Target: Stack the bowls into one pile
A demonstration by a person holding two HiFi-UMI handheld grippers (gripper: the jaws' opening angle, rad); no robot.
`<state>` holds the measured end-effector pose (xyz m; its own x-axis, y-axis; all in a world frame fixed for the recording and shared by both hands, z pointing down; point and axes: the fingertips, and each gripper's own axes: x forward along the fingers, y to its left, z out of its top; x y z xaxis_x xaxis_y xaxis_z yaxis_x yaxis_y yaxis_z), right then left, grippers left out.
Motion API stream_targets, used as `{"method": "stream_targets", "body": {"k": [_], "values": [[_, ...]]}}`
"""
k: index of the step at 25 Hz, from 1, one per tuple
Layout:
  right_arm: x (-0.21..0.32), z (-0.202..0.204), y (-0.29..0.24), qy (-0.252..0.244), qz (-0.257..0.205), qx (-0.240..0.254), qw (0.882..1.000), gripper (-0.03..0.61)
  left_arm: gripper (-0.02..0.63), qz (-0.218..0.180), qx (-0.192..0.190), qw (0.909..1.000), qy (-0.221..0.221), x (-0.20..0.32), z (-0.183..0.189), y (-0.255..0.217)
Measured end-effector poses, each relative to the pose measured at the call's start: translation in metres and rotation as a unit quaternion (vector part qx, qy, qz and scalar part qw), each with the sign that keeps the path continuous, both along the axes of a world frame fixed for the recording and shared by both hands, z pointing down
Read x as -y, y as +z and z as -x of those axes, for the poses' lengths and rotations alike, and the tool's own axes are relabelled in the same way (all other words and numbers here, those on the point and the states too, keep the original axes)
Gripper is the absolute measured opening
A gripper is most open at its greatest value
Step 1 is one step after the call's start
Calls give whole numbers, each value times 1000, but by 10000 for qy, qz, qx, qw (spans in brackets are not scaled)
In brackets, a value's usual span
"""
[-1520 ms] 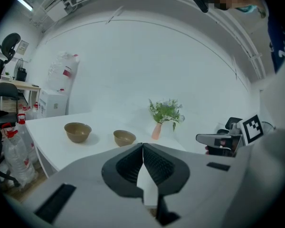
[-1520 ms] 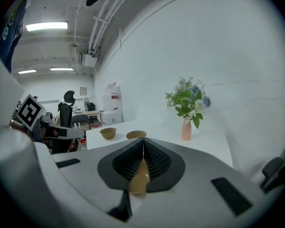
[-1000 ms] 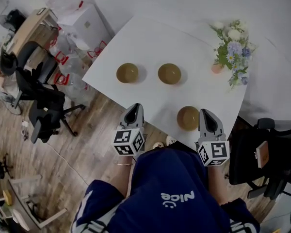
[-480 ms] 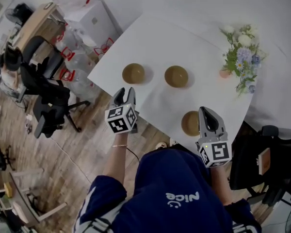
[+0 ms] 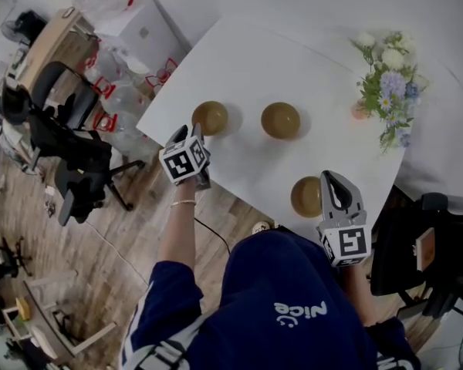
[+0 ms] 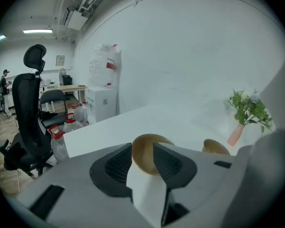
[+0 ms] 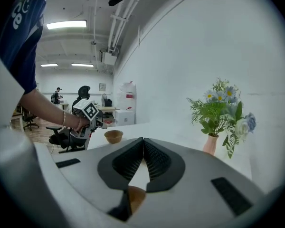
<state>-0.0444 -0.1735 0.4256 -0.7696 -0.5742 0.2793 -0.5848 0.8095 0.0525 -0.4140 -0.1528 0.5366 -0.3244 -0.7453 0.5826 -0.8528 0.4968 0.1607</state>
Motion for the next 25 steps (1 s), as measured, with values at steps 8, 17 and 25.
{"method": "stream_targets", "body": {"k": [8,17,25], "values": [[6,-7,15,126,147,-249,9995,23,150,636,-179,9978,-17,17,24,36],[11,-9,26,175,312,-319,9989,23,149,1019,-427,9939,51,21,22,61],[6,-3,37,128,492,-191,9985,23,51,1420,-235,9896,-35,22,26,65]]}}
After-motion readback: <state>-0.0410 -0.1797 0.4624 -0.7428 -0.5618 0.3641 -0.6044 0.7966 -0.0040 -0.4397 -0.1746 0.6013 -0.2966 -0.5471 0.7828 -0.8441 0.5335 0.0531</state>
